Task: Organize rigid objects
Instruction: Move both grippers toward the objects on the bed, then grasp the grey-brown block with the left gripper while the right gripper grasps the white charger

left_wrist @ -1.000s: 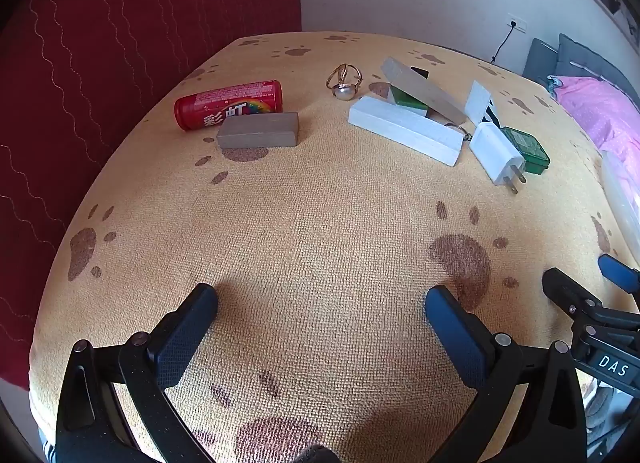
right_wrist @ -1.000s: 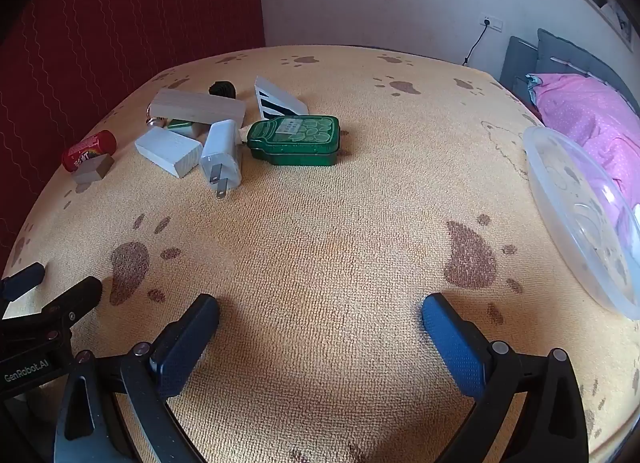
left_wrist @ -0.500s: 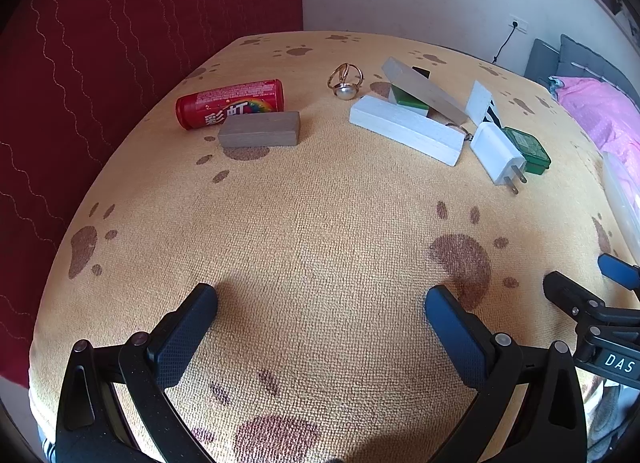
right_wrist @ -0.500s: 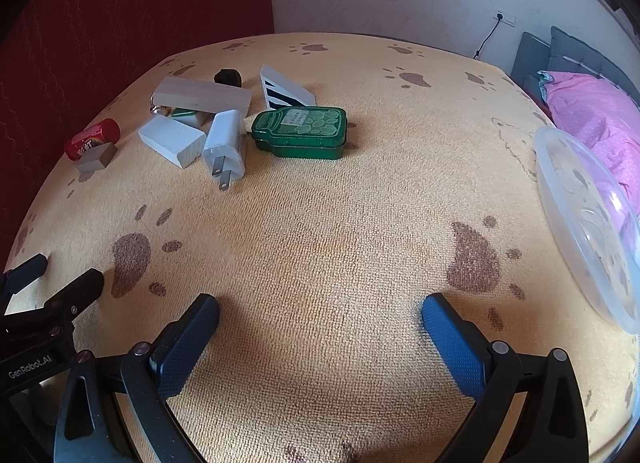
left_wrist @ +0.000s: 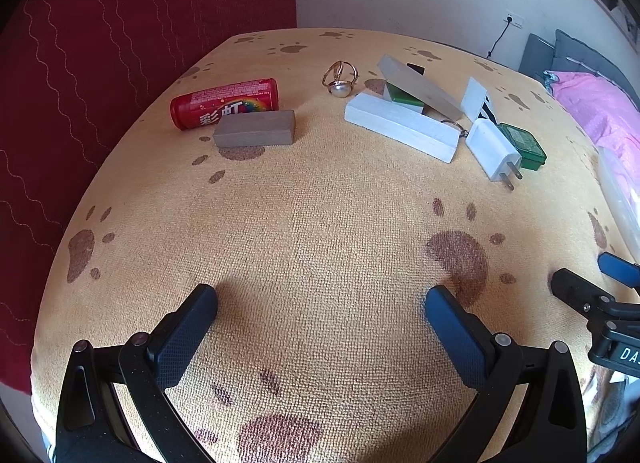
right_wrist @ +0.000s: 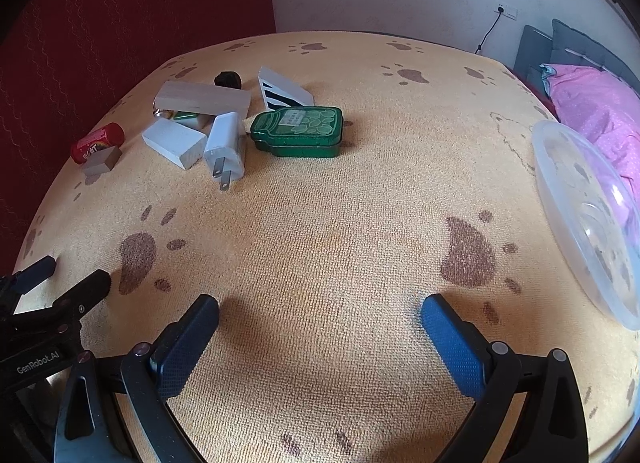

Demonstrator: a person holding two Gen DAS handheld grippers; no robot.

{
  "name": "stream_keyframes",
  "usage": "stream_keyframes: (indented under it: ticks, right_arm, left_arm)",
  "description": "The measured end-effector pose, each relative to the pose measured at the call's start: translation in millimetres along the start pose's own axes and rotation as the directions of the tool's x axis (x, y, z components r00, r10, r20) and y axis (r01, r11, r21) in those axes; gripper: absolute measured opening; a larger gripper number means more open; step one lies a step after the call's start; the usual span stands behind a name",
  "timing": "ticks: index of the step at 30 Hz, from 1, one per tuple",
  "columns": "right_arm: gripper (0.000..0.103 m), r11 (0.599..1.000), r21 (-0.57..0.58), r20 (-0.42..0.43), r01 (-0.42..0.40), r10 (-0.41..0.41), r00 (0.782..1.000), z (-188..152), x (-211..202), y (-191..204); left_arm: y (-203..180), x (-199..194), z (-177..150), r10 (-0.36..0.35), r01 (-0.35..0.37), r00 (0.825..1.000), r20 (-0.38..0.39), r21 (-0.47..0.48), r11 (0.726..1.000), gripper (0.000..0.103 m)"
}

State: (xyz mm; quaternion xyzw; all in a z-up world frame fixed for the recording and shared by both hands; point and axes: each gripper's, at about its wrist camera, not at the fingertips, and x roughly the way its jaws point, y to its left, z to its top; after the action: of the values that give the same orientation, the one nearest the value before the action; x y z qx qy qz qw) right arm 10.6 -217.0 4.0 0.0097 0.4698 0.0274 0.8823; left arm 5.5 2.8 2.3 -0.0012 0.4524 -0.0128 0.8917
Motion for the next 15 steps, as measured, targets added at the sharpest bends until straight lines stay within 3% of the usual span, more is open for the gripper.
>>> stream_keyframes:
  ticks: [15]
  right_arm:
    - [0.103, 0.994, 0.08, 0.091, -0.081, 0.074, 0.993, 2, -27, -18]
  left_arm:
    - [36, -1, 57, 0.087, -0.086, 0.995, 0.039, -0.032, 0.996, 0.103]
